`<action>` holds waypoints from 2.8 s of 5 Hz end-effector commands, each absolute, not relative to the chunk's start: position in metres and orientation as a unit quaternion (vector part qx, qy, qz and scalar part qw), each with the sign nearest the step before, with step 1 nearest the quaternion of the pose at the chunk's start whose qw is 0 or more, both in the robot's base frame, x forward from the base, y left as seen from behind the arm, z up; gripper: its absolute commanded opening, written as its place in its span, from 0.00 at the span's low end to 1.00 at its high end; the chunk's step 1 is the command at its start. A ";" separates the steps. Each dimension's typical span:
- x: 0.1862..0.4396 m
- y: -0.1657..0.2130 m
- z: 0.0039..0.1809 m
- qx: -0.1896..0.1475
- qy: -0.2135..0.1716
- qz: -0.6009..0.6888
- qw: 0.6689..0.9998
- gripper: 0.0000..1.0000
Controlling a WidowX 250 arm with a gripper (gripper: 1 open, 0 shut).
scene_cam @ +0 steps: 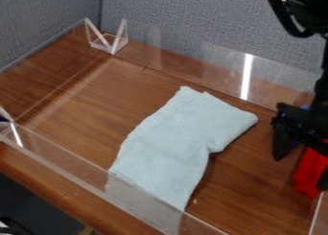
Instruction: Move the red object to the left of cloth
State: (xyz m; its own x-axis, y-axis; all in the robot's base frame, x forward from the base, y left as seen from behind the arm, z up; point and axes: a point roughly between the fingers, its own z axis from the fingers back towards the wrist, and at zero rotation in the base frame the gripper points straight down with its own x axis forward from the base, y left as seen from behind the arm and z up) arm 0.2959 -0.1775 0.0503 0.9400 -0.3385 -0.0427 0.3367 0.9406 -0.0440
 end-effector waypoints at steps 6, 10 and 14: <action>0.310 -0.180 0.038 -0.025 0.002 -0.192 0.981 0.00; 0.309 -0.178 0.031 -0.024 0.000 -0.211 0.977 0.00; 0.305 -0.172 0.068 -0.020 -0.037 -0.223 0.974 0.00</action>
